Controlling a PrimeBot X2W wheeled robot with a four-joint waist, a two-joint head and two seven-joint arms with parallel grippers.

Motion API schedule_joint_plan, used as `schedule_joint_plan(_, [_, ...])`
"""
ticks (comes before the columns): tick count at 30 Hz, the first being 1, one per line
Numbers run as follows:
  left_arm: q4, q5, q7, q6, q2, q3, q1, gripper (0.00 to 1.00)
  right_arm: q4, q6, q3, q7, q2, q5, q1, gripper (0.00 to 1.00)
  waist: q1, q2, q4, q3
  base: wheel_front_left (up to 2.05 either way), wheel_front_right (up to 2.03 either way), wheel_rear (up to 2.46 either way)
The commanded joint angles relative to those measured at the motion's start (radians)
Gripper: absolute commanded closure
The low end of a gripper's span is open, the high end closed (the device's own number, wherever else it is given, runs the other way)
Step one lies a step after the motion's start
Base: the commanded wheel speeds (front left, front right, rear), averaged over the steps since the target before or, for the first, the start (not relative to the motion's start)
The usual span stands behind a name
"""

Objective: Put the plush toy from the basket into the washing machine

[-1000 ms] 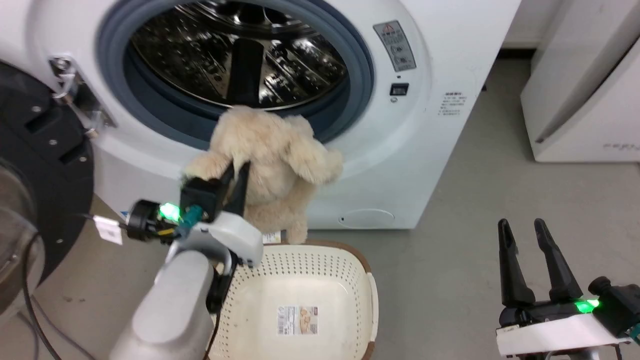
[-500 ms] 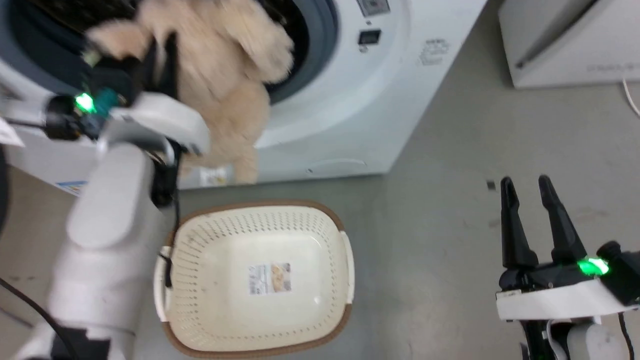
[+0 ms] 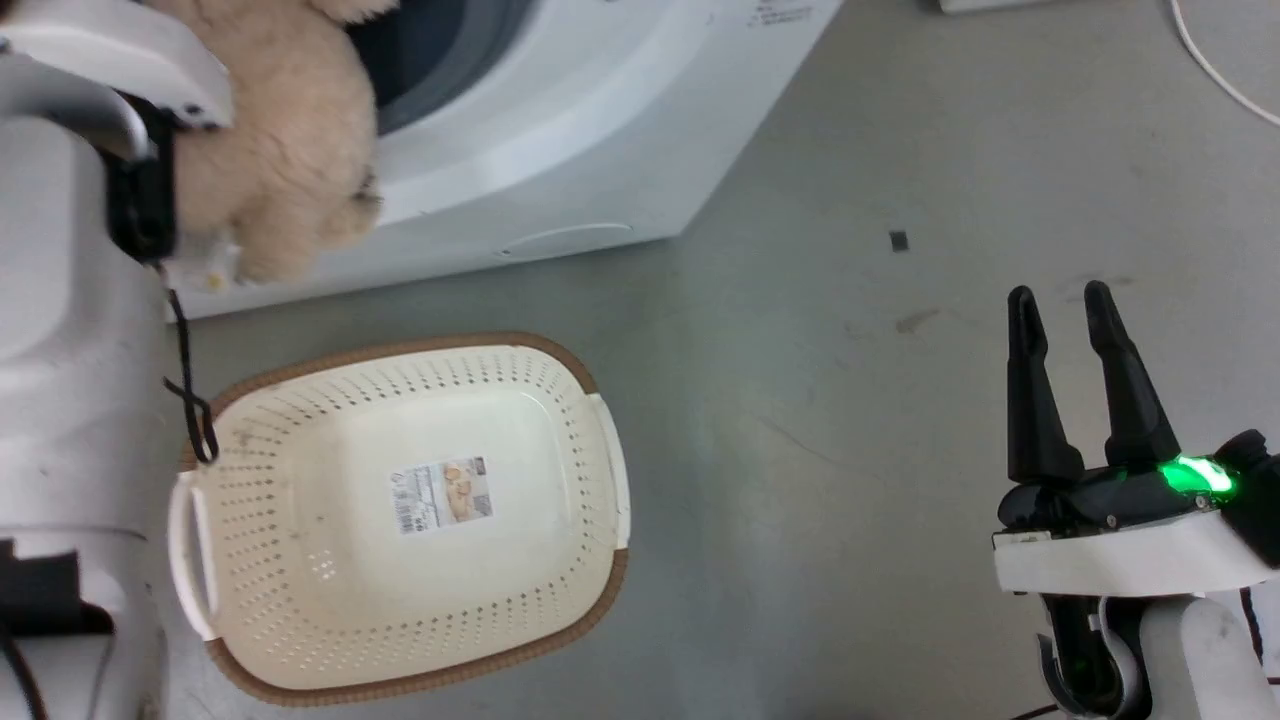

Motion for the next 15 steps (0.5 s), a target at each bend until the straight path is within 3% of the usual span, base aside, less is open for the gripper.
schedule_joint_plan(1, [0.015, 0.007, -0.005, -0.003, 0.013, 0.011, -0.045, 1.00, -0.011, -0.001, 0.004, -0.004, 0.000, 0.006, -0.021, 0.00, -0.0001, 0.0000, -0.039, 0.054, 0.00, 0.00, 0.00])
schedule_joint_plan(15, [0.124, 0.037, -0.005, -0.030, 0.099, 0.041, -0.300, 1.00, -0.030, -0.001, 0.024, -0.004, 0.000, 0.030, -0.053, 0.00, -0.0001, 0.0000, -0.094, 0.176, 0.00, 0.00, 0.00])
